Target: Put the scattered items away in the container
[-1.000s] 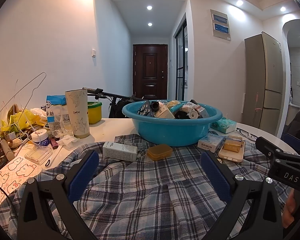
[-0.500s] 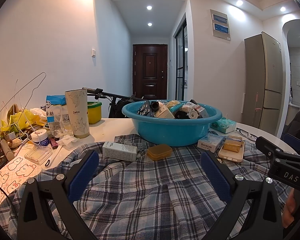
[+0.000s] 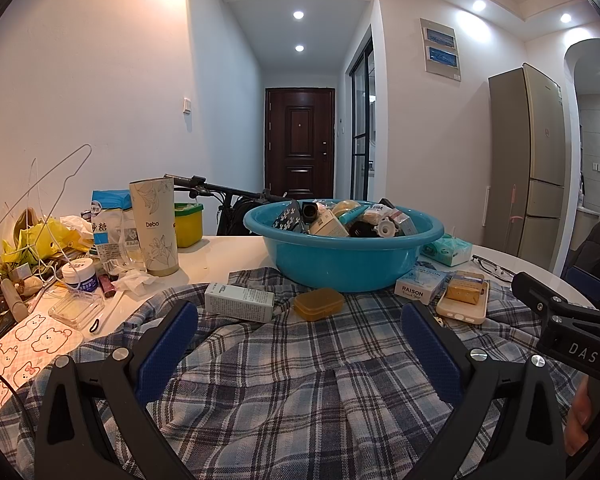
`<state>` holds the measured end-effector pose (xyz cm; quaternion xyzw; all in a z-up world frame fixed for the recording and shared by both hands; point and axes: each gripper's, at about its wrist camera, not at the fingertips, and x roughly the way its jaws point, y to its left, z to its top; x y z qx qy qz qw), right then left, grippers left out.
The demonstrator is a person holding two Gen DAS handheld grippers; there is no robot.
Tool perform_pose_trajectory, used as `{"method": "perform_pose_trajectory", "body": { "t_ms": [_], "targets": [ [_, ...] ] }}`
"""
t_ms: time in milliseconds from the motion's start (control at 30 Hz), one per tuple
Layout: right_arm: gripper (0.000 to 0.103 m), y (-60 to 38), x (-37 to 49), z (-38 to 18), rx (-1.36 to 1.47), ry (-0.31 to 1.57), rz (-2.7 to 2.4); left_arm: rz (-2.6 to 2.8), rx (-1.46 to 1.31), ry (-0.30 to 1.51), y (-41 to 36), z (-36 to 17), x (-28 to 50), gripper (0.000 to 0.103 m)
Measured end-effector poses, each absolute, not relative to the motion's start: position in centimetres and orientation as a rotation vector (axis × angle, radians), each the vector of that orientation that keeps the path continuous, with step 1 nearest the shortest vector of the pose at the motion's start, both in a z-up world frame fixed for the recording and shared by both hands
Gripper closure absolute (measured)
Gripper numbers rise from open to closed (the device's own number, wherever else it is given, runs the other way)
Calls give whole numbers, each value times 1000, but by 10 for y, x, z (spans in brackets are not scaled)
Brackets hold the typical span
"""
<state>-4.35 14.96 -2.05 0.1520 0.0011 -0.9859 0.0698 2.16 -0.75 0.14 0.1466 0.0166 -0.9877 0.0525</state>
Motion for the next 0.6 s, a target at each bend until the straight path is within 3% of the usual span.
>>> {"method": "perform_pose_trajectory", "body": {
  "t_ms": [600],
  "targets": [
    [0, 145, -43, -21, 459, 9, -2965, -3009, 444, 44, -7, 1, 20, 0]
  ]
}}
